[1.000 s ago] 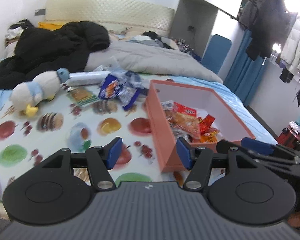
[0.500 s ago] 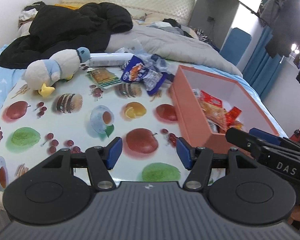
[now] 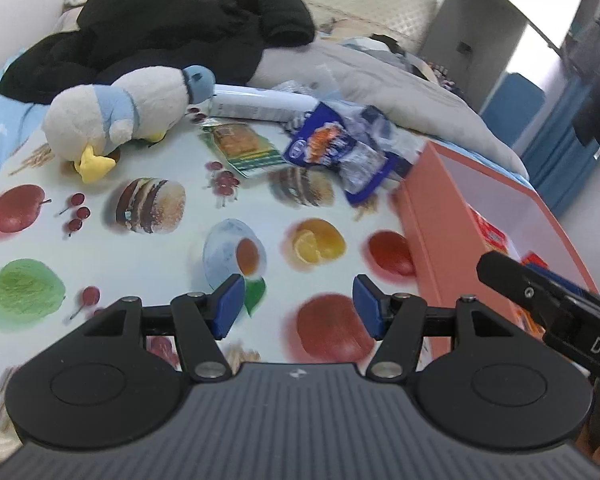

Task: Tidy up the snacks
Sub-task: 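Grasp the blue shrimp jerky bag with the right gripper while the left reaches the green-labelled packet, then lift the jerky bag with the right gripper while the left closes on the green-labelled packet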

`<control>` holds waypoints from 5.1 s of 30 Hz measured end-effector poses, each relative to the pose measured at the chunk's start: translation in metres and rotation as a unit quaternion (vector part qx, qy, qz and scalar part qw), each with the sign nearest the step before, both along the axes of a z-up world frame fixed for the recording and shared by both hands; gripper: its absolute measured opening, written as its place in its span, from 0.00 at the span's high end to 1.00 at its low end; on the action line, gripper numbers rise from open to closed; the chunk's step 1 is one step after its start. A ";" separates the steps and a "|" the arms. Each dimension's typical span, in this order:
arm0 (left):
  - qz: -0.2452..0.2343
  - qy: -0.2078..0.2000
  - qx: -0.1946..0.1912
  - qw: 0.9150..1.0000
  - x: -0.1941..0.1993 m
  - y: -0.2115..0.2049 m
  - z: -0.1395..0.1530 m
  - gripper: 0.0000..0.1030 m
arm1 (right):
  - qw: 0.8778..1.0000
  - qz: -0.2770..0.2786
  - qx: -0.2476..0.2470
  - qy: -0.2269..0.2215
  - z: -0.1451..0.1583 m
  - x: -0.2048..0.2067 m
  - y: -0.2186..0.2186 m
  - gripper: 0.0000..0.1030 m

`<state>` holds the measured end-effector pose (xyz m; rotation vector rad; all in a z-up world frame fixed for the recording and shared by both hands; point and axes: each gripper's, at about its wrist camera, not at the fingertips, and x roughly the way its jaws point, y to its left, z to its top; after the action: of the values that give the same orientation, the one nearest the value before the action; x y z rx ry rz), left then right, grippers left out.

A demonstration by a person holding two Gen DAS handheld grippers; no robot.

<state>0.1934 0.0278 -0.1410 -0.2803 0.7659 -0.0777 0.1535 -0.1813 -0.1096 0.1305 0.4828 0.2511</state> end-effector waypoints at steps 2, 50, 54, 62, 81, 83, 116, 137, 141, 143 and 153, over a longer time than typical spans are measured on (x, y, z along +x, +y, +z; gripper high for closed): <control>0.010 0.002 0.000 1.000 0.017 0.009 -0.009 0.37 | 1.000 -0.004 0.005 0.006 -0.006 0.015 0.005 0.27; 0.126 0.068 -0.262 0.954 0.245 0.093 -0.140 0.95 | 0.981 -0.143 -0.117 0.052 -0.137 0.255 0.068 0.74; 0.127 0.067 -0.263 0.954 0.233 0.092 -0.136 0.96 | 0.984 -0.135 -0.100 0.053 -0.134 0.242 0.065 0.79; 0.122 0.053 -0.269 0.954 0.170 0.096 -0.120 0.98 | 0.986 -0.133 -0.081 0.065 -0.127 0.197 0.068 0.81; 0.096 0.078 -0.220 0.968 -0.046 0.111 -0.083 0.98 | 0.988 -0.058 -0.075 0.120 -0.095 0.017 0.077 0.81; 0.103 0.083 -0.224 0.965 -0.067 0.115 -0.083 0.98 | 0.988 -0.047 -0.068 0.132 -0.092 0.003 0.075 0.81; 0.078 0.125 -0.088 0.985 -0.093 0.109 -0.063 0.08 | 0.985 0.069 -0.134 0.082 -0.059 -0.067 0.057 0.27; 0.038 0.122 0.040 0.991 -0.042 0.084 -0.090 0.16 | 0.946 0.170 -0.260 0.097 -0.088 0.020 0.074 0.27; 0.027 0.124 0.078 0.989 -0.040 0.073 -0.093 0.18 | 0.950 0.167 -0.244 0.105 -0.094 0.022 0.073 0.27; 0.022 0.123 0.091 0.988 -0.039 0.070 -0.095 0.22 | 0.950 0.168 -0.240 0.110 -0.098 0.023 0.073 0.28; -0.006 0.108 0.130 0.986 -0.037 0.049 -0.093 0.41 | 0.949 0.181 -0.217 0.138 -0.107 0.031 0.073 0.26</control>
<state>0.1563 0.0770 -0.2340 -0.0346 0.9820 0.0430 0.1847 -0.1080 -0.2162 -0.3631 0.8304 0.4830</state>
